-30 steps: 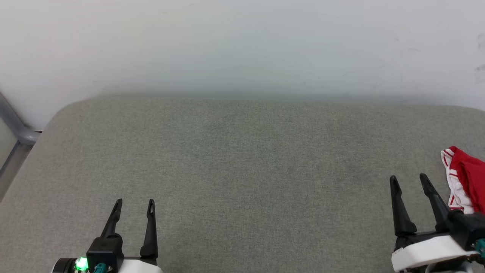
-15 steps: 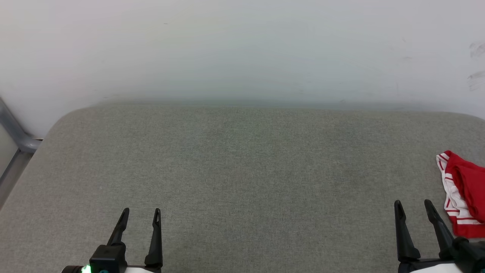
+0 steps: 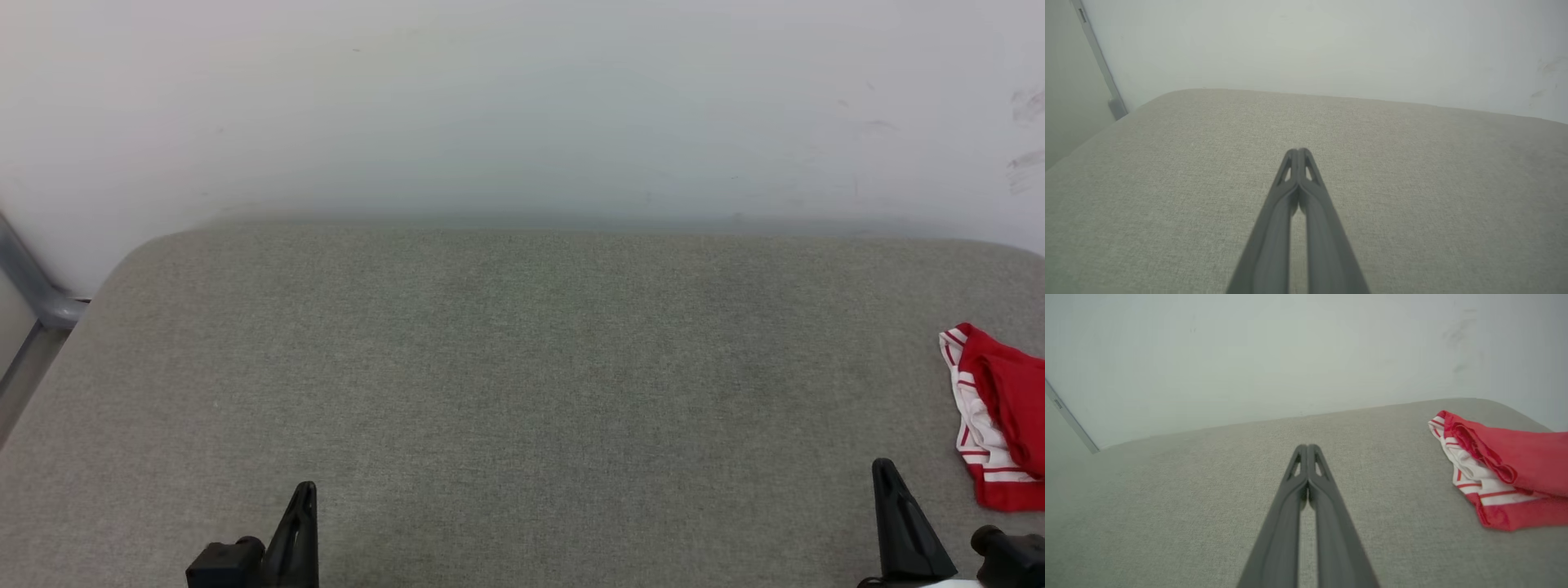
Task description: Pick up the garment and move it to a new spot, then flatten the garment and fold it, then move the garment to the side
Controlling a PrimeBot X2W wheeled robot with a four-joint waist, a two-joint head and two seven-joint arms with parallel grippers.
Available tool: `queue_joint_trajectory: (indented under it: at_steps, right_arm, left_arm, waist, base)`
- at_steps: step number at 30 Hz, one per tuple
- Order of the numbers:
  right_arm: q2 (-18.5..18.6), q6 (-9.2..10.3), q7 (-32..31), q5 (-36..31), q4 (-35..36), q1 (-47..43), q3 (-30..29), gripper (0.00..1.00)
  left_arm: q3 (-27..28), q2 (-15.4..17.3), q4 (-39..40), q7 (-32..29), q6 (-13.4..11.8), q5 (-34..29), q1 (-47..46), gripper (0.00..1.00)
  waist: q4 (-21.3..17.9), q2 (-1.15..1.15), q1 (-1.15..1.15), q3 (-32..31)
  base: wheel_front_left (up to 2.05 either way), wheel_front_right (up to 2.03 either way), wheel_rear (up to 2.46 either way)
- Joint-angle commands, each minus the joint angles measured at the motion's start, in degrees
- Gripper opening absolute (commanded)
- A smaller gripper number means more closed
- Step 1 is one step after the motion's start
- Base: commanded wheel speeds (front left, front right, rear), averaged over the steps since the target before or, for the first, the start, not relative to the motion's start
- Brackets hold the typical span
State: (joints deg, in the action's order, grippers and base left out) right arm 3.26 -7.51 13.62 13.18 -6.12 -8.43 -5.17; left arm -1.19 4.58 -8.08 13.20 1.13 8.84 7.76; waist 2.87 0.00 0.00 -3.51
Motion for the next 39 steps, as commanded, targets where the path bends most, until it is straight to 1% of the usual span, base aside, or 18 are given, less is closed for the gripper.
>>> queue_joint_trajectory:
  at_steps: [1,21,22,39]
  right_arm:
    - [0.01,0.0,-0.39,2.31,0.6,1.2,-0.18,0.0]
    - [-0.09,0.01,-5.52,22.4,-1.49,4.84,-0.47,0.0]
    - [-0.1,0.01,-5.97,24.16,-1.67,5.15,-0.5,0.0]
    - [-0.18,0.01,-9.48,37.71,-3.18,7.61,-0.73,0.0]
  left_arm:
    - [0.55,-0.02,0.58,-0.44,0.39,2.25,-1.66,0.0]
    - [2.26,-0.45,-0.85,-5.29,1.97,23.51,-4.85,0.0]
    - [2.43,-0.49,-1.0,-5.73,2.1,25.38,-5.14,0.0]
    - [3.75,-0.76,-2.18,-9.18,3.21,39.69,-7.46,0.0]
  waist:
    - [-0.02,0.0,0.0,0.04]
    - [-0.5,0.0,0.0,0.65]
    - [-0.54,0.0,0.0,0.71]
    - [-0.95,0.0,0.0,1.23]
  base:
    - [0.0,0.0,0.0]
    - [0.0,0.0,0.0]
    - [0.0,0.0,0.0]
    - [0.0,0.0,0.0]
